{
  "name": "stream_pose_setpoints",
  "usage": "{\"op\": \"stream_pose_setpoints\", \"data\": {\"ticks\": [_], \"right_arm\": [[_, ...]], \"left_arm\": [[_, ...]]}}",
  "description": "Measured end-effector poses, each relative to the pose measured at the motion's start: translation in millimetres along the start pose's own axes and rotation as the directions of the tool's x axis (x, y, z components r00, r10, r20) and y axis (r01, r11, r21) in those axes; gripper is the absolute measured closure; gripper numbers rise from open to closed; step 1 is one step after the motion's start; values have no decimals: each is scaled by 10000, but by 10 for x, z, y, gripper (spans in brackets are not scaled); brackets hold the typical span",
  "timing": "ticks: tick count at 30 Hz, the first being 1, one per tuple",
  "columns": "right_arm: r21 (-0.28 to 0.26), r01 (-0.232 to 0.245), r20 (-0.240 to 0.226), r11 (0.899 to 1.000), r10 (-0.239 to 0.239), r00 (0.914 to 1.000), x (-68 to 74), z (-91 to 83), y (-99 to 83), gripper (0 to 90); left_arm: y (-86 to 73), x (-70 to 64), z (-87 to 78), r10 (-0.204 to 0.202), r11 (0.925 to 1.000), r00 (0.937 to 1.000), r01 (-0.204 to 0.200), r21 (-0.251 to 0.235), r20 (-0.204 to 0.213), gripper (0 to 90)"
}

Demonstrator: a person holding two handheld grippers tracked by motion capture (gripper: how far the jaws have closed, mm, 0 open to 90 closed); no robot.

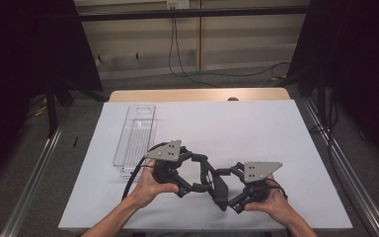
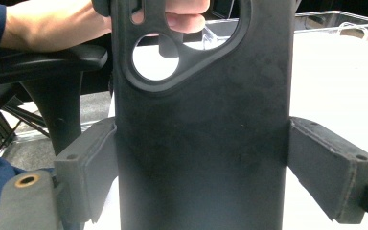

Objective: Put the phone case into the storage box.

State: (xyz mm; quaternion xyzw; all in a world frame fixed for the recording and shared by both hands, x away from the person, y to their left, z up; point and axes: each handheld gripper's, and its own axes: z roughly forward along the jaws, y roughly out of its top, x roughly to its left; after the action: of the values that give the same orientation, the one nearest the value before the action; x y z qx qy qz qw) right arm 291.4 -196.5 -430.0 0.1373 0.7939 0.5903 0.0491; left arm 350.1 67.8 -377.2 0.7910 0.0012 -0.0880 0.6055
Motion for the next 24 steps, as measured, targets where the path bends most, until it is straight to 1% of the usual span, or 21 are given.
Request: {"op": "stream_pose_setpoints", "data": {"ticks": [6, 9, 10, 13, 16, 18, 19, 24], "right_arm": [[-104, -71, 74, 9999, 72, 9999, -2, -9, 5, 139], [-252, -148, 83, 9996, 150, 9999, 0, -19, 10, 152], [-297, -216, 40, 9993, 217, 9998, -1, -23, 11, 152], [-319, -276, -13, 9991, 276, 9996, 8, -13, 14, 123], [-353, -313, 0, 9989, 313, 9995, 13, -8, 13, 102], [-465, -372, 142, 9982, 379, 9992, 14, -16, 16, 66], [-523, -421, 274, 9977, 435, 9987, 13, -22, 18, 46], [-716, -603, 812, 9956, 661, 9945, -11, -65, 21, 12]], "left_arm": [[7, 7, -13, -136, 9998, 9999, 134, -144, -86, 141], [10, 12, -27, -169, 9997, 9995, 164, -169, -273, 142], [9, 17, -32, -180, 9997, 9995, 175, -182, -273, 142], [16, 17, -40, -211, 9996, 9991, 203, -216, -375, 143], [29, 14, -63, -220, 9994, 9981, 205, -267, -582, 143], [36, 21, -89, -248, 9993, 9976, 228, -308, -654, 143], [39, 21, -101, -278, 9992, 9965, 254, -313, -789, 143], [51, 42, -170, -292, 9989, 9924, 246, -399, -1192, 143]]}}
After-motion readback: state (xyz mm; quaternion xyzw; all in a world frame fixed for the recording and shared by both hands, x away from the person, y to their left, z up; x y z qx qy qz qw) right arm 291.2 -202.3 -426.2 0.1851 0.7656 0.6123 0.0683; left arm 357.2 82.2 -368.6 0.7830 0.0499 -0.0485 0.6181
